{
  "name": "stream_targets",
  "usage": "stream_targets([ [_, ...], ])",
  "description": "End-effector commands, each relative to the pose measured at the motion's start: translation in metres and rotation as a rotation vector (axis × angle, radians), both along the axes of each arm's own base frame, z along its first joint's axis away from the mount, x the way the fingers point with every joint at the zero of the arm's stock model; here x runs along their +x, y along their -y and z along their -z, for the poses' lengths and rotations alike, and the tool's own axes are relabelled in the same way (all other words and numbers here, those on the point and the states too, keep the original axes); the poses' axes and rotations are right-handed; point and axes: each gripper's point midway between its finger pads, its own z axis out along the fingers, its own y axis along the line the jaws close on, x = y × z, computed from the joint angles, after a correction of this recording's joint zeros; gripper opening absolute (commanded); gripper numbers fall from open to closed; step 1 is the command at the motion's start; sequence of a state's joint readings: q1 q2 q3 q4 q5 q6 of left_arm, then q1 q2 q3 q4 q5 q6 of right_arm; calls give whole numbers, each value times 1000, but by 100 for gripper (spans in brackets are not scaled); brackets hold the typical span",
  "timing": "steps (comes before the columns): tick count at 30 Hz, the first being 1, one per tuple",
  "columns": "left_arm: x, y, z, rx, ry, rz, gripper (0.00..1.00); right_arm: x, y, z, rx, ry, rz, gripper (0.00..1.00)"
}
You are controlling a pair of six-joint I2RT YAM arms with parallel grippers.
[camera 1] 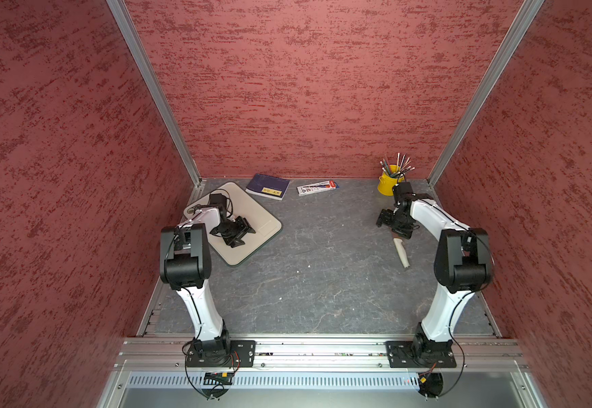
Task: Align the knife with the edge of the cutting board
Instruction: Move the work surface to the center of the board.
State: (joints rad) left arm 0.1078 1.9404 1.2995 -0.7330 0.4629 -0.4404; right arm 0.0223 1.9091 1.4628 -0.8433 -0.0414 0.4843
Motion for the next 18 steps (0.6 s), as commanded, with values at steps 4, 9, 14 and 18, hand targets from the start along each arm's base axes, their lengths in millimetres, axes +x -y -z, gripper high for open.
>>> stream_targets([
  [4,13,-53,-3,58,-42,-135,67,-5,-21,-16,141,38,14,85],
  [9,40,-81,-10,75,-19,-174,67,-13,-33,-17,221,44,49,86],
  [14,23,-27,6,63,-29,-34,65,-18,-41,-22,260,39,55,86],
  [18,-10,8,23,79,-85,17,65,-19,-41,-30,266,52,53,87],
])
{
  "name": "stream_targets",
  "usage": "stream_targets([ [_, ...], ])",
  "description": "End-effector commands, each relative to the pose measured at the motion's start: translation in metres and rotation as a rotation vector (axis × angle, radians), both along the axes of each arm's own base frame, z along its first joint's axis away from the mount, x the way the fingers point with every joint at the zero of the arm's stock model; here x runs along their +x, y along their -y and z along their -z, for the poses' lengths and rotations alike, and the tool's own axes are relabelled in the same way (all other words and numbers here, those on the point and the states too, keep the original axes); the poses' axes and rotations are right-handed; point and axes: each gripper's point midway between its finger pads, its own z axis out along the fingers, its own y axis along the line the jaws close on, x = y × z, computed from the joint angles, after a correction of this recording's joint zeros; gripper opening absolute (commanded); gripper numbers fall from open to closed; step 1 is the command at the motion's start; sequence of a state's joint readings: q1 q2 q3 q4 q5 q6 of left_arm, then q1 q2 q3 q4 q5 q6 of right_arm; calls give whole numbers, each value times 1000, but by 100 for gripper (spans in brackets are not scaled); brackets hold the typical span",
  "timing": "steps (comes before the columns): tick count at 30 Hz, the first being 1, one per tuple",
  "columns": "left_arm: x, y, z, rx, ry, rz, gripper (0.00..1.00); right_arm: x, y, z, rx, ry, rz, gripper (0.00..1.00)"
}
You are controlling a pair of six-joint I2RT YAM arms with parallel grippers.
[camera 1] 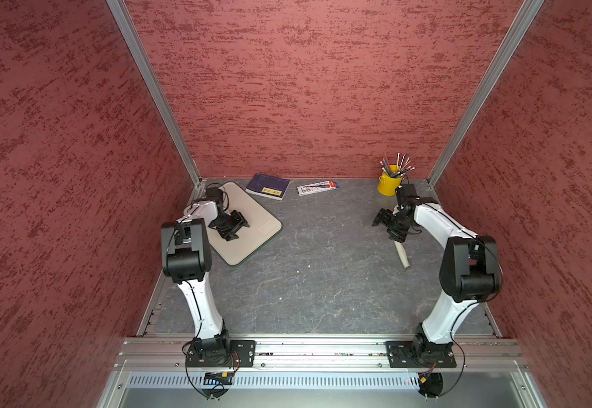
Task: Align the knife with the edge of the cutting board
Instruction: Move the work surface to the center of the board.
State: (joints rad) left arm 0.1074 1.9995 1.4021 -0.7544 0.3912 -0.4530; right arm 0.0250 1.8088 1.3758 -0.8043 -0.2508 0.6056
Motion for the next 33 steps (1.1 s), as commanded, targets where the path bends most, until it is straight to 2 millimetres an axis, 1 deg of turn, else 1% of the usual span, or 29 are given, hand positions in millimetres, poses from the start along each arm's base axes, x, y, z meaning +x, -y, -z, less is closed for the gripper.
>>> stream_targets([
  [1,-43,28,26,8,-104,45,65,-4,-6,-11,31,25,1,87],
  [5,-81,55,40,59,-151,118,65,-4,-6,-17,31,32,-9,87],
  [7,-96,69,48,73,-178,160,65,-5,-7,-18,36,34,-7,87],
  [9,-110,79,56,96,-207,187,65,-5,-8,-18,43,34,-3,87],
  [10,-116,85,59,100,-215,200,65,-5,-9,-19,48,35,-1,87],
  [12,-121,97,61,102,-217,220,65,-5,-9,-18,55,34,2,87],
  [14,-121,116,60,78,-209,246,65,-7,-10,-18,57,28,1,87],
  [17,-109,167,47,26,-161,324,65,-10,-9,-18,48,26,-6,87],
  [21,-90,257,35,-85,-126,425,65,-15,-7,-20,36,24,-13,88],
  [22,-85,285,29,-113,-106,463,66,-15,-7,-21,34,27,-14,88],
  [24,-83,335,18,-163,-89,545,65,-17,-5,-22,26,32,-16,88],
  [25,-82,355,9,-180,-78,584,65,-18,-4,-22,15,31,-16,88],
  [26,-79,369,-3,-190,-54,610,65,-19,-2,-23,5,29,-16,88],
  [28,-68,389,-38,-243,32,646,65,-21,0,-24,-9,25,-17,88],
  [29,-62,394,-56,-281,79,656,65,-22,0,-23,-10,24,-20,88],
  [30,-55,394,-76,-315,132,668,66,-23,0,-23,-10,23,-23,88],
  [31,-47,388,-91,-324,172,666,66,-24,0,-22,-12,22,-26,88],
  [32,-39,376,-98,-312,188,649,66,-25,0,-21,-13,22,-26,88],
  [33,-29,357,-99,-290,187,616,66,-27,1,-20,-13,21,-26,88],
])
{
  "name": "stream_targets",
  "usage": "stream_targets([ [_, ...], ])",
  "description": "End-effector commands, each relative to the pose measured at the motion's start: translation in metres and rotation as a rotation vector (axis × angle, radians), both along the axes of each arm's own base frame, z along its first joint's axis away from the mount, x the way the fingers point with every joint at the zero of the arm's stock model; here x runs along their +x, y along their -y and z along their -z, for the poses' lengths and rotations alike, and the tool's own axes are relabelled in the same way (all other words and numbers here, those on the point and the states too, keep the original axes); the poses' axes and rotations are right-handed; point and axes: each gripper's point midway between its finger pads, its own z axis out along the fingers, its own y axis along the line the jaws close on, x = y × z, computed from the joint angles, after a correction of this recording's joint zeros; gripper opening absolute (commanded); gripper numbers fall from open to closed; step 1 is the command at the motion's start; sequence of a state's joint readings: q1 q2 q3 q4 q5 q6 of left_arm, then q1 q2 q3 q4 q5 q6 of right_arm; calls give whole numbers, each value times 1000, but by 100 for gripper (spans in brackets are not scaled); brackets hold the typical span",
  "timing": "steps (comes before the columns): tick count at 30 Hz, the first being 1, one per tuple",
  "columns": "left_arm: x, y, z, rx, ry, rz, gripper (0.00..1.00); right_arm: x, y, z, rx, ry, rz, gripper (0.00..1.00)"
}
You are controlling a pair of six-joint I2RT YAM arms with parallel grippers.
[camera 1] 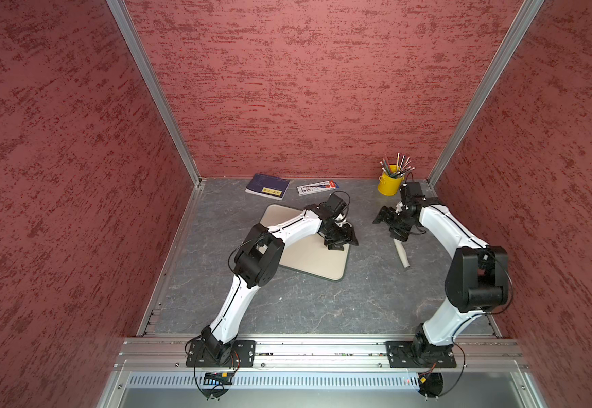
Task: Align the knife with the edge of the cutting board
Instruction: Move the work surface to the center of the board.
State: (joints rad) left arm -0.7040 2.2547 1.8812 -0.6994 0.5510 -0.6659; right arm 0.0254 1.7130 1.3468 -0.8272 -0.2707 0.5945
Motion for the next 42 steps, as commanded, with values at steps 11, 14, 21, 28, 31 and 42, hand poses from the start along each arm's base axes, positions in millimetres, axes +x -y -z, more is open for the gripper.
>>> stream_targets([
  [11,57,-327,16,215,-71,-575,67,-37,-37,28,38,-65,-77,87],
  [14,51,-361,24,239,-78,-628,68,-47,-61,39,60,-96,-109,89],
  [21,37,-358,40,168,-135,-632,69,-70,-119,72,118,-176,-152,90],
  [28,0,-305,61,96,-198,-541,68,-69,-136,94,147,-229,-163,90],
  [31,-12,-281,68,61,-221,-512,68,-53,-142,94,144,-221,-197,90],
  [42,13,-227,73,8,-250,-471,68,44,-133,104,210,-194,-195,89],
])
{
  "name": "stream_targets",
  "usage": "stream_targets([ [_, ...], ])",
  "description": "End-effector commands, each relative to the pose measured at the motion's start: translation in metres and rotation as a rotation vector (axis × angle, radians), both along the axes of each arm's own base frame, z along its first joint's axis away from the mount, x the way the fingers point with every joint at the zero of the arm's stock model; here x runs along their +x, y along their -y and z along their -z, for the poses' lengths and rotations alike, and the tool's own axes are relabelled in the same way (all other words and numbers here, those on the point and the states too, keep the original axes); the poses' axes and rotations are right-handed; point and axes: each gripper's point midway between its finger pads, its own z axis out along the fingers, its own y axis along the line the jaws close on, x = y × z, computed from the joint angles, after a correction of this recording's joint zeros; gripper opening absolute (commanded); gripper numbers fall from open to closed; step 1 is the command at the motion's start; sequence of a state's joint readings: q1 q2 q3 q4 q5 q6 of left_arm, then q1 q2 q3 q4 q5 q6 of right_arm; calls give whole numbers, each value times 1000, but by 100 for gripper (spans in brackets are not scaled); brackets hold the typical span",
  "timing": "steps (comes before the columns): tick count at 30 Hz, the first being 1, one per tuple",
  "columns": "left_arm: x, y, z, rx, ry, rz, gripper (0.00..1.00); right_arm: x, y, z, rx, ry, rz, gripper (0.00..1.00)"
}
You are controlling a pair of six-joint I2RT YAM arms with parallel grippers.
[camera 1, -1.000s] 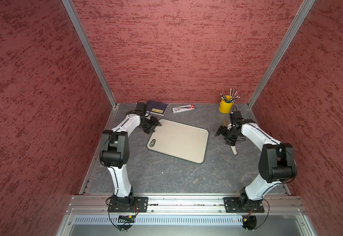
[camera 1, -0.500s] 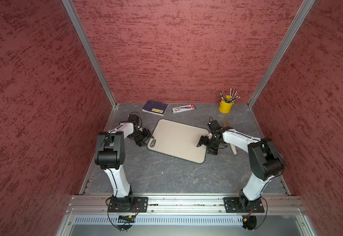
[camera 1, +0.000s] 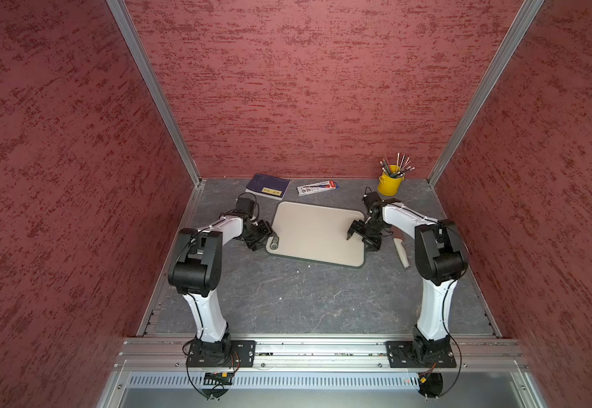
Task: Align the knife with the edge of the cutting board
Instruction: Move the work surface to the center of the board.
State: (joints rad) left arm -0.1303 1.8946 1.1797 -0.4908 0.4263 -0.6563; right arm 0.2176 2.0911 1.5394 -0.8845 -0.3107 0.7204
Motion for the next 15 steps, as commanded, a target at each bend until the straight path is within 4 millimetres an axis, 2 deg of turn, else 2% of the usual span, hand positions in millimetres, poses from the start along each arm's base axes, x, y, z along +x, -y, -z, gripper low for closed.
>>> stream_targets([
  [1,-26,70,15,-207,-133,125,68,46,-44,12,193,88,-81,89],
  [5,-7,74,15,-210,-131,125,69,82,-50,-1,252,141,-104,89],
  [8,9,81,10,-224,-120,129,69,102,-55,-10,262,166,-110,89],
  [11,24,90,6,-239,-111,136,70,109,-58,-11,281,175,-93,89],
  [15,39,107,0,-255,-91,165,70,98,-61,-2,311,137,-82,88],
])
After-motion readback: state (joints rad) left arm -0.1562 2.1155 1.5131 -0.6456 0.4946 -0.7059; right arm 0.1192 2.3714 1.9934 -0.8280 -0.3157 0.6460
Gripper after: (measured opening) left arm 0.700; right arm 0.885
